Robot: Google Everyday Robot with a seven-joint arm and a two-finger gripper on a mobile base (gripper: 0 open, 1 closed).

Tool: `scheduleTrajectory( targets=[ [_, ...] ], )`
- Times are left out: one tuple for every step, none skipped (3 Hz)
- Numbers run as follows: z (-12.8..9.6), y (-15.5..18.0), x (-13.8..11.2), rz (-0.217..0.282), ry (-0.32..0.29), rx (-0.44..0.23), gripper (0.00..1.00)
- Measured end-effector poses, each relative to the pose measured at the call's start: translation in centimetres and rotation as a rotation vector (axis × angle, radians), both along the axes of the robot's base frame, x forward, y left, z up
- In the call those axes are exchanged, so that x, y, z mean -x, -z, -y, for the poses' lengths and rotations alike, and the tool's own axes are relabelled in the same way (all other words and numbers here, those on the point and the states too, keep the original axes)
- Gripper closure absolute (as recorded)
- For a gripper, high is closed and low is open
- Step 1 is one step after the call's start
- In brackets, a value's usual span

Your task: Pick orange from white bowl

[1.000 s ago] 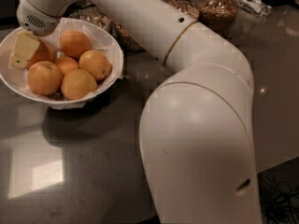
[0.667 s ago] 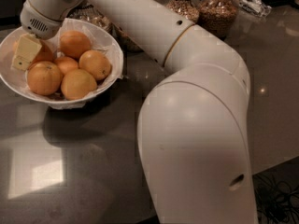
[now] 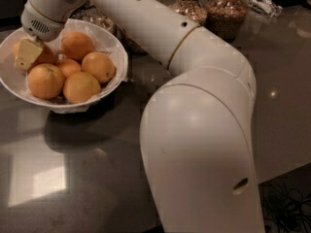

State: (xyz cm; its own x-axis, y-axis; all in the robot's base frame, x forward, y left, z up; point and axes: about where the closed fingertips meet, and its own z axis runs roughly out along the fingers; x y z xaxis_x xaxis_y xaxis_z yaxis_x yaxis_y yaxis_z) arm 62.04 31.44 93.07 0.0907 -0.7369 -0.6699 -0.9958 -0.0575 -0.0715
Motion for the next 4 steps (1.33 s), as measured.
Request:
scheduleTrajectory(
  targets=[
    [0.0,0.0,0.0,0.0,0.0,0.0,0.82],
    [0.0,0.0,0.0,0.0,0.0,0.0,1.0],
    [0.0,-0.1,0.2,-0.01,-0.023,-0.02,1.0],
    [0.3,-1.6,0.6,0.013,-0.105,-0.08,1.0]
  ],
)
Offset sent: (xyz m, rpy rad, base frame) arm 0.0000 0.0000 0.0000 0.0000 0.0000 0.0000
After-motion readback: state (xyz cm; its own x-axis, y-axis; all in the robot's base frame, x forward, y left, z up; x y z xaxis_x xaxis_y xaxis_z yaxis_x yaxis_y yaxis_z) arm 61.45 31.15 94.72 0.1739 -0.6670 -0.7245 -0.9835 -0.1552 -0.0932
